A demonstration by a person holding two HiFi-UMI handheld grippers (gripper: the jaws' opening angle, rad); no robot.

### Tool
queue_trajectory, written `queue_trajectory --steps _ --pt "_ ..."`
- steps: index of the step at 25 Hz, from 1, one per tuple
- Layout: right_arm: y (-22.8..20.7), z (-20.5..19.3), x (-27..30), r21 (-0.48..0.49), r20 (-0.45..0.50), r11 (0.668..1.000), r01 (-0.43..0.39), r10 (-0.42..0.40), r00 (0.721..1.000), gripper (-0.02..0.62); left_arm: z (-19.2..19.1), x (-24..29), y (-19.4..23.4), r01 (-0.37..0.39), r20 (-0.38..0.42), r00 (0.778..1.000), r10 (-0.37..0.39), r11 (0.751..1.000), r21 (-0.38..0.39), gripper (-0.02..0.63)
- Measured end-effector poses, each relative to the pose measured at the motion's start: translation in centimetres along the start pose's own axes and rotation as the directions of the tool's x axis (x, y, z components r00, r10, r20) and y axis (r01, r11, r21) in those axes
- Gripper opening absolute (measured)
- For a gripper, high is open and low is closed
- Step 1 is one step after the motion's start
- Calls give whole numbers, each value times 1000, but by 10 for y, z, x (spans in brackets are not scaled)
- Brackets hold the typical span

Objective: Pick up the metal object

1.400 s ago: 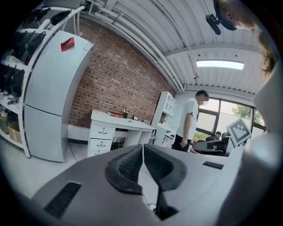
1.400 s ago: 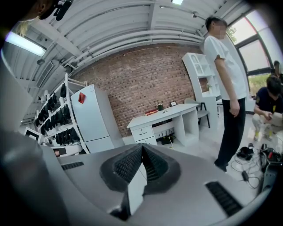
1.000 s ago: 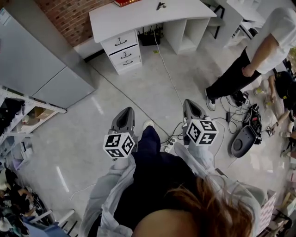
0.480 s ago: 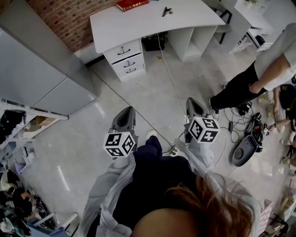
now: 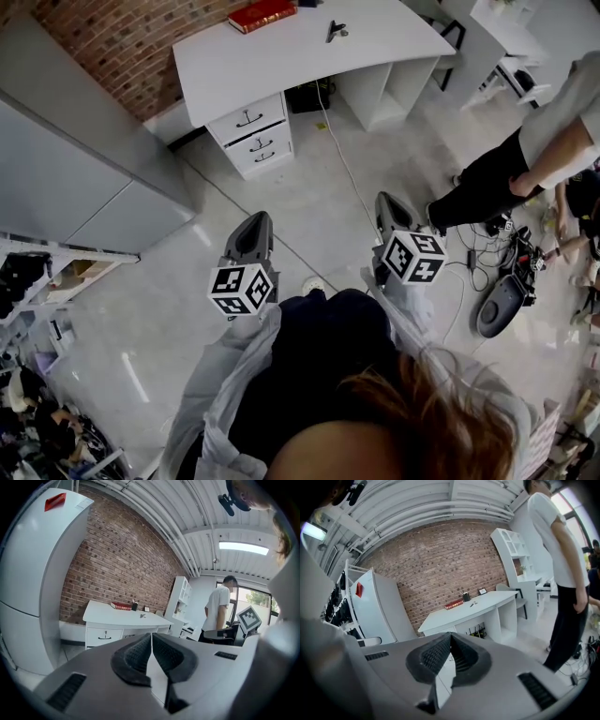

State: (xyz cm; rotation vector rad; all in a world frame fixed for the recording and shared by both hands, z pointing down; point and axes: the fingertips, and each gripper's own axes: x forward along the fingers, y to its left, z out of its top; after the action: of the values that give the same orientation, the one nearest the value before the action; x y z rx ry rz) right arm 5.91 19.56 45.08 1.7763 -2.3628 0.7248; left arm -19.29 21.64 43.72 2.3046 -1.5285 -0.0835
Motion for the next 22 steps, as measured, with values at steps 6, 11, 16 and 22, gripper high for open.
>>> queue_trajectory --steps 6,11,16,22 --pt "3 5 5 -10 -8 1000 6 -6 1000 5 5 9 8 12 -2 1000 -12 1000 2 23" --pt "1 7 11 0 -17 1000 -8 8 1000 6 1 19 7 22 -10 1000 -22 1000 -16 23" --pt "2 8 24 36 -13 999 -32 32 999 6 -5 31 11 24 -34 999 -25 1000 -17 23" --pt "-14 21 56 54 -7 998 -37 37 999 14 -1 68 20 16 -40 999 -16 1000 -16 23"
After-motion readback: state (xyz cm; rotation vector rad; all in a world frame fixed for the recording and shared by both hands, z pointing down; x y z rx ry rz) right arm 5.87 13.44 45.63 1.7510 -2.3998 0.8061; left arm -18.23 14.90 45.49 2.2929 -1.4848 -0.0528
